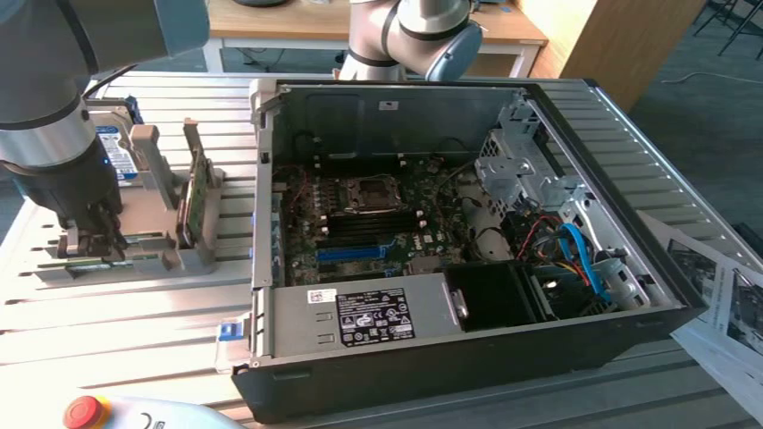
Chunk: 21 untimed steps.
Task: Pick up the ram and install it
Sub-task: 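Pick up the ram and move it above insertion slot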
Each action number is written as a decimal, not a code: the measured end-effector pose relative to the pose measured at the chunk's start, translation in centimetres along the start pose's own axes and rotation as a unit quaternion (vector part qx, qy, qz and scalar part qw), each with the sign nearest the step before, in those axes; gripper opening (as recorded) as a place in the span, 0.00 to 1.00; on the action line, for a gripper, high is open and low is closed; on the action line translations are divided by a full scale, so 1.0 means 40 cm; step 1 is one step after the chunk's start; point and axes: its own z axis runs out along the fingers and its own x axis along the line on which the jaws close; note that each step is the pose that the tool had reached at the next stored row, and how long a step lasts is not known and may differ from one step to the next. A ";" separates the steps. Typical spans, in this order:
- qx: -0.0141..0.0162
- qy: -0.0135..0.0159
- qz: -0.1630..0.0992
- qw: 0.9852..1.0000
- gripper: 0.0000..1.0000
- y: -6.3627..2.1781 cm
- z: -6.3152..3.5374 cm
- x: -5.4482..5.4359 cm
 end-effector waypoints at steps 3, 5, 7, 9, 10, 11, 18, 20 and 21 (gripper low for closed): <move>0.000 0.000 0.000 1.000 0.24 0.000 0.000 0.000; 0.000 0.000 0.000 1.000 0.24 0.000 0.002 0.000; 0.000 0.000 0.000 1.000 0.24 0.000 0.005 0.000; 0.000 0.000 0.000 1.000 0.24 -0.001 0.009 0.000; 0.000 0.000 0.000 1.000 0.24 -0.001 0.011 0.000; 0.000 0.000 0.000 1.000 0.24 -0.001 0.013 0.000; 0.000 0.000 0.000 1.000 0.24 -0.002 0.028 0.001; 0.000 0.000 0.000 1.000 0.24 -0.002 0.032 0.001; 0.000 0.000 0.000 1.000 0.24 -0.002 0.033 0.001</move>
